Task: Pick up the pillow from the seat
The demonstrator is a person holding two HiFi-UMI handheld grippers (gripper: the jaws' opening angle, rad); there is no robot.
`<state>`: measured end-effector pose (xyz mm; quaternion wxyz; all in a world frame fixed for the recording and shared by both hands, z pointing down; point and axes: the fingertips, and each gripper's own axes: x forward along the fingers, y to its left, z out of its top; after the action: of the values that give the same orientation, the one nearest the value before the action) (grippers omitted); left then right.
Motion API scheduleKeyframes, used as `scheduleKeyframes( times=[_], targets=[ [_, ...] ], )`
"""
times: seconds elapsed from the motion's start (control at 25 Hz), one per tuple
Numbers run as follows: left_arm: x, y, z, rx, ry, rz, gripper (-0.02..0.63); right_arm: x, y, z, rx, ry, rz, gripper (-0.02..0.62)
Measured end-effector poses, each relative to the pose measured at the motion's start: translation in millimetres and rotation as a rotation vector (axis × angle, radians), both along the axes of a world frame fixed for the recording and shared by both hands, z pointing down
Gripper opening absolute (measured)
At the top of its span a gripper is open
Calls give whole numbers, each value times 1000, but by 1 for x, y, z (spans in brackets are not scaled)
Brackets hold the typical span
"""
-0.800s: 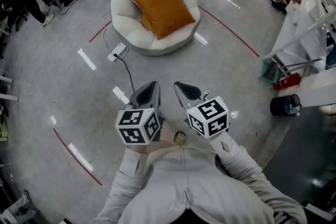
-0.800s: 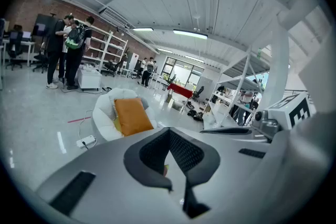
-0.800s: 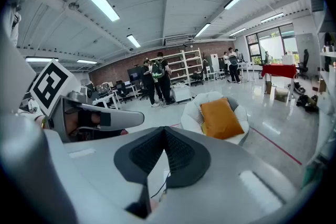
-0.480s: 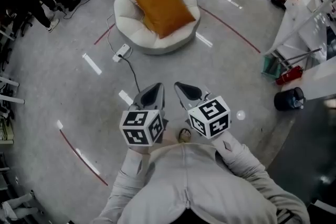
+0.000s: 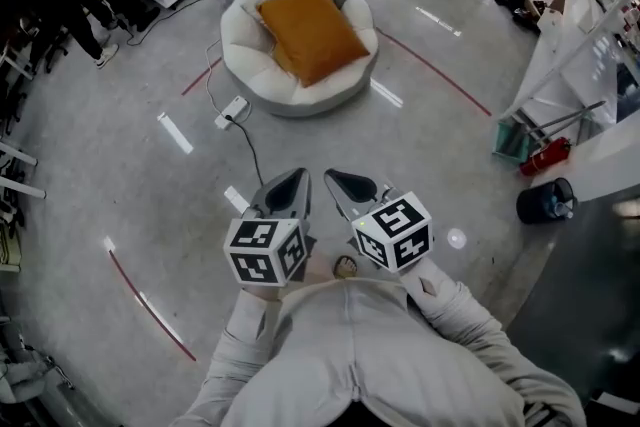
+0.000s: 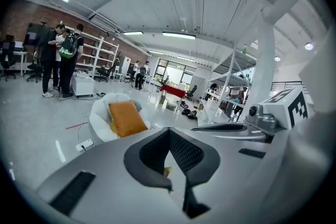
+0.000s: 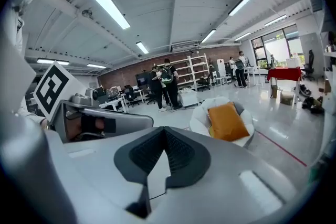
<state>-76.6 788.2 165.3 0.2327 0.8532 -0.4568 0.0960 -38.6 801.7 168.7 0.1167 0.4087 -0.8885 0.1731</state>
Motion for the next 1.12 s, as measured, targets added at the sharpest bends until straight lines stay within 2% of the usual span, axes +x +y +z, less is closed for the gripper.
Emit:
scheduleKeyframes(
  times=[0.28,0.68,1.12],
  targets=[
    [11,15,4,-16,17,-24,3,18,8,1,-16,-24,11,0],
    [14,13,4,-25,13,-32,3,26,8,5,-13,-4,21,0],
    [11,-31,5,-17,17,-29,3,29,-33,5,-5,-18,42,0]
  ],
)
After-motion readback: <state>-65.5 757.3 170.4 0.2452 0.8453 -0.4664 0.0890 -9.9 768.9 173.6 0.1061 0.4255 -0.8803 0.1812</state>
